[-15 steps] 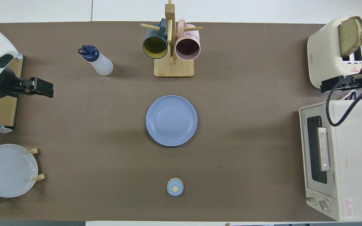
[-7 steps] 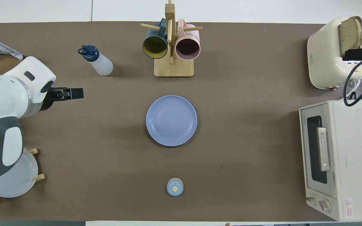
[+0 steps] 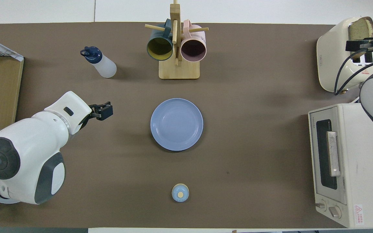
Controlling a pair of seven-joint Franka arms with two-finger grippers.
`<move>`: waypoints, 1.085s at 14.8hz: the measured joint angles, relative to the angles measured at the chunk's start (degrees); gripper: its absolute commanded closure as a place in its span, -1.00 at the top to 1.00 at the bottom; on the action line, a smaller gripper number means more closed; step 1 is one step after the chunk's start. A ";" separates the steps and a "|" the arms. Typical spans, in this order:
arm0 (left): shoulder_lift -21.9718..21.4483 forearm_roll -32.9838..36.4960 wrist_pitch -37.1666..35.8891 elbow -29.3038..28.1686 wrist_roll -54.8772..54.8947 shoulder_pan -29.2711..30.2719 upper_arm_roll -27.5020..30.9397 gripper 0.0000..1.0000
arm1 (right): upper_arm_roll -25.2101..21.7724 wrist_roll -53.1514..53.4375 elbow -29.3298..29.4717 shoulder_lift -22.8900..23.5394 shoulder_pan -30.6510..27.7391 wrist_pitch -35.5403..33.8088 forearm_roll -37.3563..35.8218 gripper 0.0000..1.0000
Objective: Put bread on plate and add seasoning
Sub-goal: 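Grasp the white blue-capped bottle with the left gripper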
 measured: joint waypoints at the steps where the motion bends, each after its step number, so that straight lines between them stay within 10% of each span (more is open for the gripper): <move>1: 0.03 0.00 2.76 -1.66 0.00 -0.03 0.00 1.00 | -0.05 -0.19 -0.02 0.22 -0.31 0.00 -1.64 0.76; 8: 7.88 -0.12 21.36 -6.45 -1.09 0.19 0.32 1.00 | -0.16 -2.54 -1.02 1.51 -3.51 2.18 -3.92 0.68; 11: 12.32 -0.40 26.07 -5.81 -2.58 0.20 0.47 1.00 | 0.00 -1.67 -0.78 3.05 -3.63 4.57 -3.92 0.05; 16: 16.64 -0.48 26.50 -0.49 -2.98 0.23 0.94 1.00 | 0.25 -1.66 -0.41 3.33 -3.61 6.90 -3.92 0.03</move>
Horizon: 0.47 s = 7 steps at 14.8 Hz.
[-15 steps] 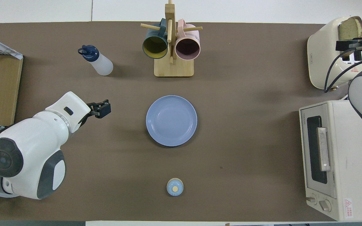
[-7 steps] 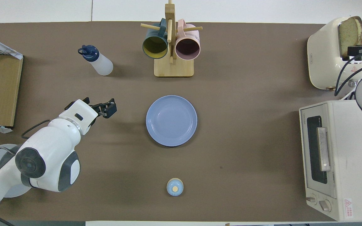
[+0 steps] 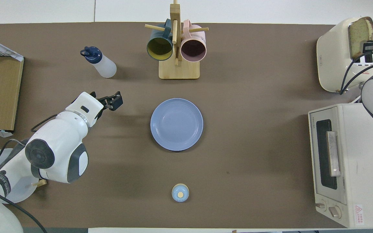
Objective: Put bread on plate and add seasoning
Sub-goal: 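Grasp the white blue-capped bottle with the left gripper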
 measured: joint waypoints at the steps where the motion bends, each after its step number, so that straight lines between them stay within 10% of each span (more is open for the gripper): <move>1: 0.99 0.00 0.00 1.27 0.00 0.00 0.18 1.00 | 0.10 0.00 0.08 0.09 0.01 0.16 0.00 0.03; 5: 4.25 0.00 0.00 5.79 0.02 -0.04 1.93 1.00 | 0.33 0.00 0.22 0.32 0.06 0.65 0.00 0.03; 7: 5.54 0.01 0.00 7.71 0.05 -0.23 2.65 1.00 | 0.46 -0.11 0.22 0.58 0.25 1.69 -0.03 -0.34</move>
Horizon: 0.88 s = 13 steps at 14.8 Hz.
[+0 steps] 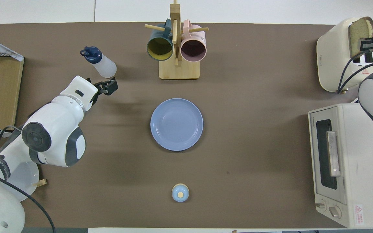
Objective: Put bread on plate and add seasoning
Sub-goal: 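Grasp the white blue-capped bottle with the left gripper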
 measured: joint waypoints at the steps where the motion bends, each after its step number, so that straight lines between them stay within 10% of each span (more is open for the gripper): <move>1: 0.81 0.06 0.00 0.95 0.04 -0.69 0.92 1.00 | 0.01 -0.23 0.00 0.14 0.17 0.08 -0.07 -0.64; 2: 1.68 0.10 0.00 1.59 0.09 -2.26 2.68 1.00 | 0.01 -0.71 0.00 0.21 0.27 0.08 -0.18 -0.98; 8: 6.58 0.04 0.00 4.85 -0.07 -25.02 25.63 1.00 | 0.02 -1.95 0.16 0.27 0.36 -0.06 -4.15 -1.00; 13: 9.31 -0.71 0.00 7.53 -0.24 -27.51 28.04 1.00 | 0.12 -5.40 5.63 0.16 0.89 -6.52 -6.01 -1.00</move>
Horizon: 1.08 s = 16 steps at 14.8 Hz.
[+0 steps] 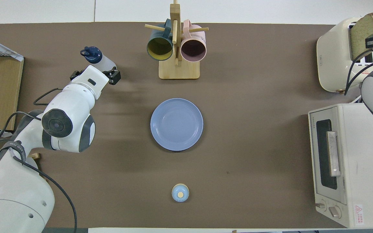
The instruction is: Put bread on plate and add seasoning
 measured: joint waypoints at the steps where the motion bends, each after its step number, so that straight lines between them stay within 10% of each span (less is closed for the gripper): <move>1: 0.57 -0.23 0.01 0.52 -0.02 -0.01 0.08 1.00 | 0.06 -1.12 1.77 -0.16 0.48 -2.31 -0.02 -1.00; 11: 6.78 -6.16 6.00 4.30 -1.48 -1.38 1.91 1.00 | 6.62 -2.32 7.62 -10.99 11.82 -30.64 0.06 -1.00; 16: 7.96 -7.28 8.18 4.35 -1.56 -1.78 2.10 1.00 | 7.35 14.65 5.81 -11.67 20.34 -34.70 9.90 -1.00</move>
